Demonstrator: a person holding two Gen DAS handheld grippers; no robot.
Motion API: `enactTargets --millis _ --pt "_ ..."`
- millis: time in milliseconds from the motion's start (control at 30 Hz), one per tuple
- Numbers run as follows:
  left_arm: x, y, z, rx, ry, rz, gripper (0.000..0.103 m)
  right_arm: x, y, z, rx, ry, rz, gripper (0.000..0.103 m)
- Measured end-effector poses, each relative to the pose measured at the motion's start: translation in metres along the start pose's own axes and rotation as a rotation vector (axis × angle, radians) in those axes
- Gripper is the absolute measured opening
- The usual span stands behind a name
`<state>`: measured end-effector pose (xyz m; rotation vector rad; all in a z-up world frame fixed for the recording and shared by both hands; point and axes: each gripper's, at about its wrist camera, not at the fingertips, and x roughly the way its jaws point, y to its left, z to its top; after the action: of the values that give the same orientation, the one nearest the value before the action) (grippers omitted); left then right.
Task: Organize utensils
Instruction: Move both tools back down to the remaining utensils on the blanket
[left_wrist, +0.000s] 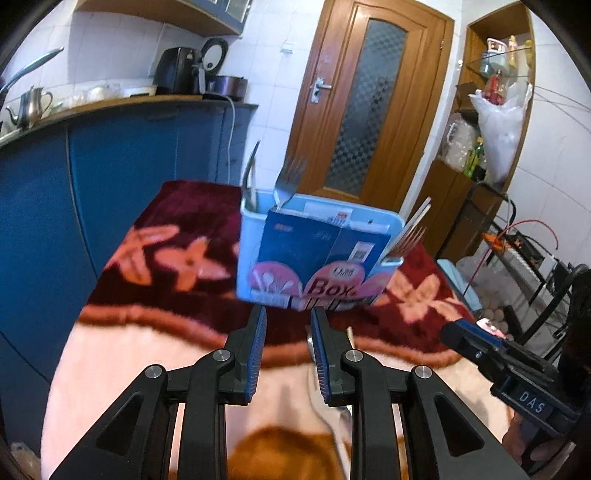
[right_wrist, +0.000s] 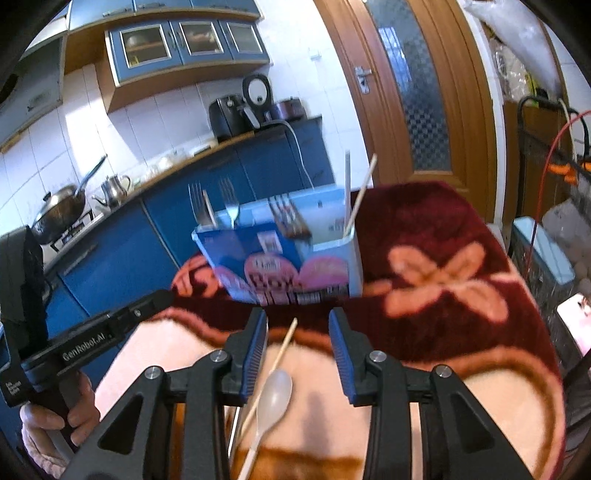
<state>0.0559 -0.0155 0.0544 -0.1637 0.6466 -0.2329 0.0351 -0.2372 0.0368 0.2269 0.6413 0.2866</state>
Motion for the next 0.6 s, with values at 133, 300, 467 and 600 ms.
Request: enactTargets --millis 133,300,467,600 --pt "0.005 0.009 -0.011 -0.021 0.039 0.022 0.025 0.012 0.001 -0.013 0.003 0.064 -0.001 0.039" --pt "0.01 0.02 -0.02 -0.05 0.074 0.036 0.025 0.026 0.003 -0.025 0.002 0.135 0.002 0.039" --pt "0.015 0.028 -0.028 -0.073 0.096 0.046 0.025 0.036 0.007 -0.032 0.003 0.181 0.007 0.039" --pt "0.018 0.034 -0.032 -0.088 0.107 0.051 0.025 0.043 0.009 -0.035 0.0 0.207 0.009 0.039"
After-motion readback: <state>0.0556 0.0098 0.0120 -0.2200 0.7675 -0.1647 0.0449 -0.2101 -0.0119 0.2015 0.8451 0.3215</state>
